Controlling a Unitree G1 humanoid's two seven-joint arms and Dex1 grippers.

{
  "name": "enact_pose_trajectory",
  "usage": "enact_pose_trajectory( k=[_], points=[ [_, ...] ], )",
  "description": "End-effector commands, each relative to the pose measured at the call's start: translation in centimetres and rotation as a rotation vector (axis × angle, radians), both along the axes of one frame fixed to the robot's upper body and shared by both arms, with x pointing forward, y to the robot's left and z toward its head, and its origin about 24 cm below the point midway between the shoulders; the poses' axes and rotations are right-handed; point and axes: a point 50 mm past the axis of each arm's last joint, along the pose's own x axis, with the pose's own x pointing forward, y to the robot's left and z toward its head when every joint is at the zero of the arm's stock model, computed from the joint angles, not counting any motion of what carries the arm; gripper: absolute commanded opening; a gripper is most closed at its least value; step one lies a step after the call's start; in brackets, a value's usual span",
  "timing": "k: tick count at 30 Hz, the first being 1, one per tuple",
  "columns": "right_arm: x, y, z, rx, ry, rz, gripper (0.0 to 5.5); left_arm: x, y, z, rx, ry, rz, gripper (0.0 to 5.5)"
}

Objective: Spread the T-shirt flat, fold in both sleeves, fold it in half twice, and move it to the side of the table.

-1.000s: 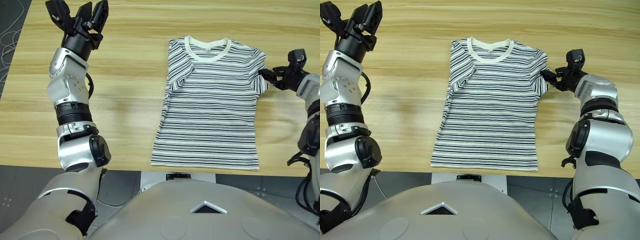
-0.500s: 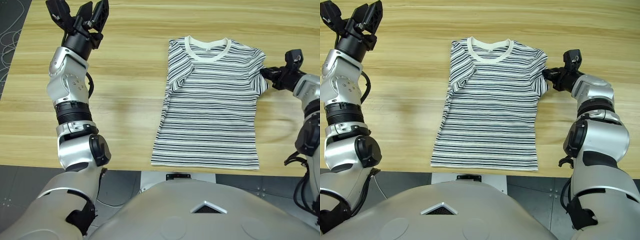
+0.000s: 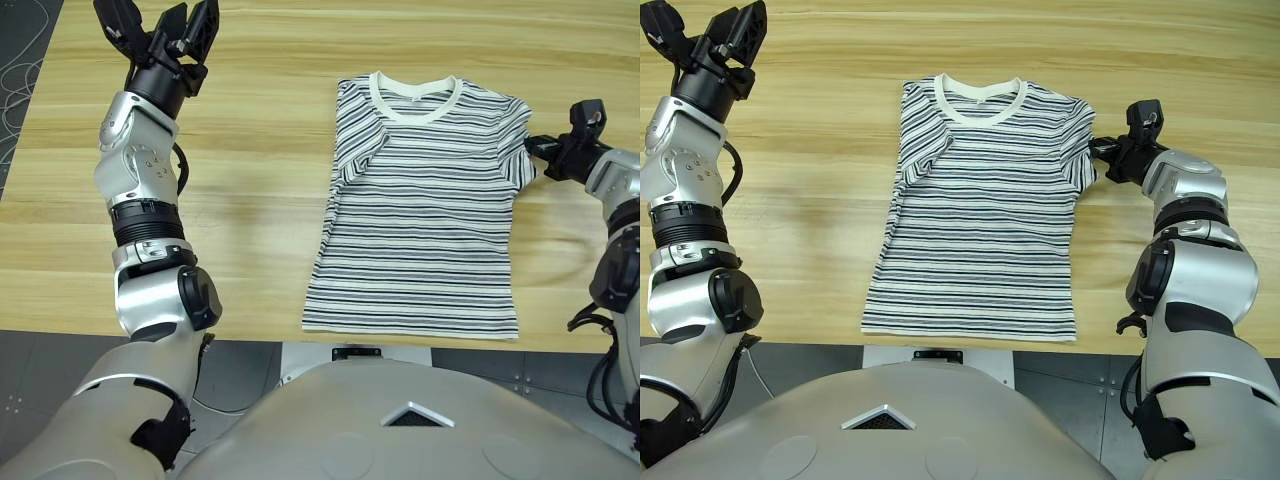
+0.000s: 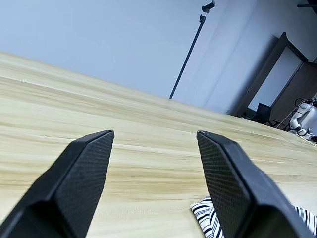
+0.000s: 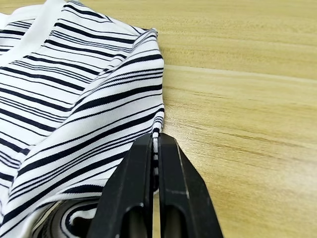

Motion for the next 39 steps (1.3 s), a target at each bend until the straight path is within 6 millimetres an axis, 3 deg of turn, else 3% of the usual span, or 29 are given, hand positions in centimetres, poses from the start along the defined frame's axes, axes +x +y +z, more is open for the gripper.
enact_pose_trajectory(
  k=[1,10,17,25,33,39],
  points=[
    [-0.5,0.0,-0.8,-0.016,0.051,0.0,0.13,0.6,-0.5,0.5,0.006,-0.004,-0.007,3.14],
    [1.4,0.1,2.6,-0.007,-0.066,0.082,0.13,0.9,-1.5,0.2,-0.021,0.006,-0.037,3.14],
    [1.5,-0.1,3.1,-0.009,-0.076,0.092,0.13,1.5,-2.6,0.3,-0.018,0.006,-0.062,3.14],
    [2.0,0.9,3.7,0.006,-0.099,0.163,0.13,1.8,-3.1,0.3,-0.016,0.004,-0.075,3.14],
    [3.1,3.0,4.2,0.042,-0.123,0.232,0.13,1.9,-3.7,0.0,-0.022,0.013,-0.103,3.14],
    [3.4,5.0,3.4,0.057,-0.107,0.279,0.13,2.0,-3.8,0.0,-0.022,0.012,-0.102,3.14]
  ],
)
